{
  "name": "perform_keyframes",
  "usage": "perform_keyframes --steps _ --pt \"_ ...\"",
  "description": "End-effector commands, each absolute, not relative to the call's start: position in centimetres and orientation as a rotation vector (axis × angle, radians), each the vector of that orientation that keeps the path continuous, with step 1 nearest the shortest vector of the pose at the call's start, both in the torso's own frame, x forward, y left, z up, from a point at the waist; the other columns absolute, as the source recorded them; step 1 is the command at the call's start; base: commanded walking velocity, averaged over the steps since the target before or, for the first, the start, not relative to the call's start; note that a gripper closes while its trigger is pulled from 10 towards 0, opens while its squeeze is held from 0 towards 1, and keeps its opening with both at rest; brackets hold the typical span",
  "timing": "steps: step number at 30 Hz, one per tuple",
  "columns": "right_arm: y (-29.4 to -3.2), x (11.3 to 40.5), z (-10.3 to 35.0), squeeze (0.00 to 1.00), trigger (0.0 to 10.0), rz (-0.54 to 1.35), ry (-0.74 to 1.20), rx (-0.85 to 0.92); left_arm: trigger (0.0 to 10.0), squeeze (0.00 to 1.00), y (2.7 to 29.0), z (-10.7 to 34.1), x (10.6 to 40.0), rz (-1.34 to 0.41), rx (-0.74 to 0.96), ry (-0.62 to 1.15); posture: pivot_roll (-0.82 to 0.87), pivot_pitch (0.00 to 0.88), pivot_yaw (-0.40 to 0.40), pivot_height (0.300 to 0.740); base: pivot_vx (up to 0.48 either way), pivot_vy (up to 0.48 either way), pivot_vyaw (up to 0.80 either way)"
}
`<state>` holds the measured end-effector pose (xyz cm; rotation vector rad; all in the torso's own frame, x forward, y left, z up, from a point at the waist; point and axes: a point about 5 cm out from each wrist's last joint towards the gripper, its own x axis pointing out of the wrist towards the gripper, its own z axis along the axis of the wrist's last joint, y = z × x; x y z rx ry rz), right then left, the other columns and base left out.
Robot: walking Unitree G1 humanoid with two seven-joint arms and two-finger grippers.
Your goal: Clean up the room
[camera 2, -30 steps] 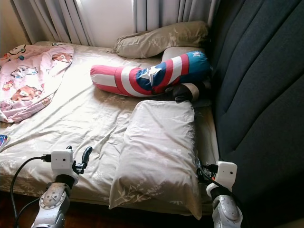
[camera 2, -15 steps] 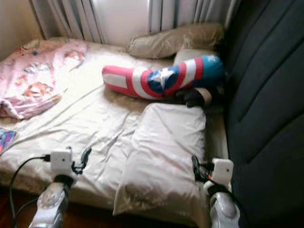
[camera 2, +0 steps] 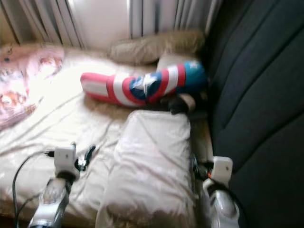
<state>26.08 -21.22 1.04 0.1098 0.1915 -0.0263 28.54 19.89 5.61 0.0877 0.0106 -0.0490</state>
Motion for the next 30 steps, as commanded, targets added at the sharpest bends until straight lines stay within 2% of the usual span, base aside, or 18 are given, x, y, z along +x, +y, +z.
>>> perform_keyframes --steps 1,10,12,16,24,30 --pt "-22.11 25.79 0.96 0.00 10.0 -0.053 0.203 0.107 10.0 0.00 19.10 5.68 28.68 -0.075 0.074 0.012 0.03 0.016 -0.082 0.740 0.000 0.000 0.00" --pt "-22.09 25.83 0.95 0.00 10.0 -0.051 0.209 0.109 10.0 0.00 19.19 5.65 28.76 -0.074 0.078 0.027 0.03 0.018 -0.087 0.740 0.000 0.000 0.00" --pt "-22.18 25.71 0.82 0.00 10.0 -0.055 0.217 0.112 10.0 0.00 19.23 5.62 28.70 -0.072 0.078 0.030 0.04 0.013 -0.088 0.740 0.000 0.358 0.00" --pt "-22.35 25.65 0.54 0.00 10.0 -0.072 0.239 0.131 10.0 0.00 19.38 5.67 28.65 -0.075 0.085 0.030 0.03 0.015 -0.083 0.740 0.000 0.410 -0.57" --pt "-22.05 25.71 0.64 0.00 10.0 -0.065 0.231 0.131 10.0 0.00 19.06 5.84 28.79 -0.092 0.084 0.026 0.02 0.015 -0.073 0.740 0.000 0.000 -0.71" --pt "-21.92 25.60 0.62 0.00 10.0 -0.064 0.223 0.132 10.0 0.00 19.00 5.95 28.83 -0.099 0.094 0.024 0.03 0.020 -0.072 0.740 0.000 0.000 -0.15"
